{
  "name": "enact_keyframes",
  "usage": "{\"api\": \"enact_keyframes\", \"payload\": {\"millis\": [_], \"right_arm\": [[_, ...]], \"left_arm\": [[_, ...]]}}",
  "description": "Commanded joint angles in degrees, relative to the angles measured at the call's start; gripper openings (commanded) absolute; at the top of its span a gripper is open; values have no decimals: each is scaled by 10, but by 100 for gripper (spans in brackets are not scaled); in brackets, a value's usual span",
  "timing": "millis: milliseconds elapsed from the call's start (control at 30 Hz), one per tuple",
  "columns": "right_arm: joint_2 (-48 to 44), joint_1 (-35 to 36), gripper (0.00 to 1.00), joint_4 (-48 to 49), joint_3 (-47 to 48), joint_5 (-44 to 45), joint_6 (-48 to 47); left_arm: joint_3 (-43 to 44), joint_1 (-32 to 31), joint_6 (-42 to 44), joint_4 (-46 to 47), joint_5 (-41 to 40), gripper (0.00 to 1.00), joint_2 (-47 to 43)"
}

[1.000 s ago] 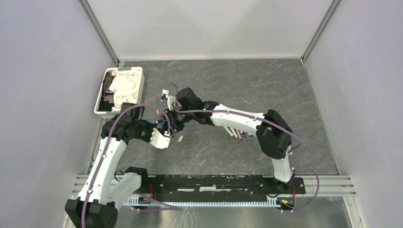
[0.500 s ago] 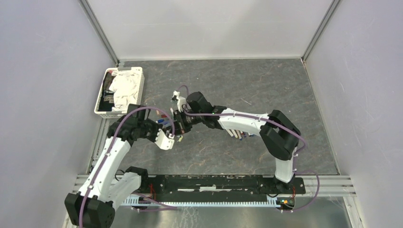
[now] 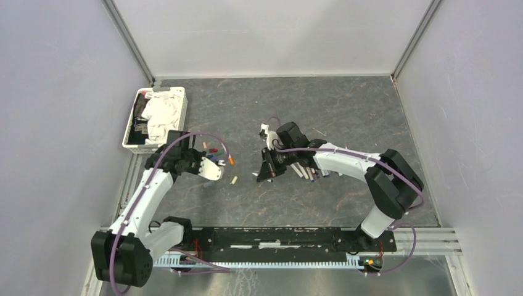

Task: Open the pen caps
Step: Open the pen cap from the pen, then place the pen at the center of the board, then place the pen cap at the center of the board.

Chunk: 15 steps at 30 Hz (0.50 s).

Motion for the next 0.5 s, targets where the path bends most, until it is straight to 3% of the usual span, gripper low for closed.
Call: {"api": "enact_keyframes", "payload": {"millis": [0, 100, 200, 467], "right_arm": [[-63, -5, 0, -78, 5, 167, -102], [-99, -9, 0, -42, -37, 307, -112], [-115, -10, 0, 3, -84, 422, -124], [-113, -29, 0, 61, -140, 531, -142]], "left_arm": [[55, 0, -121, -12, 54, 2, 26], [110, -17, -250, -49, 124, 2, 85], [117, -53, -327, -43, 131, 2, 136], [95, -89, -401, 32, 98, 3, 225]]}}
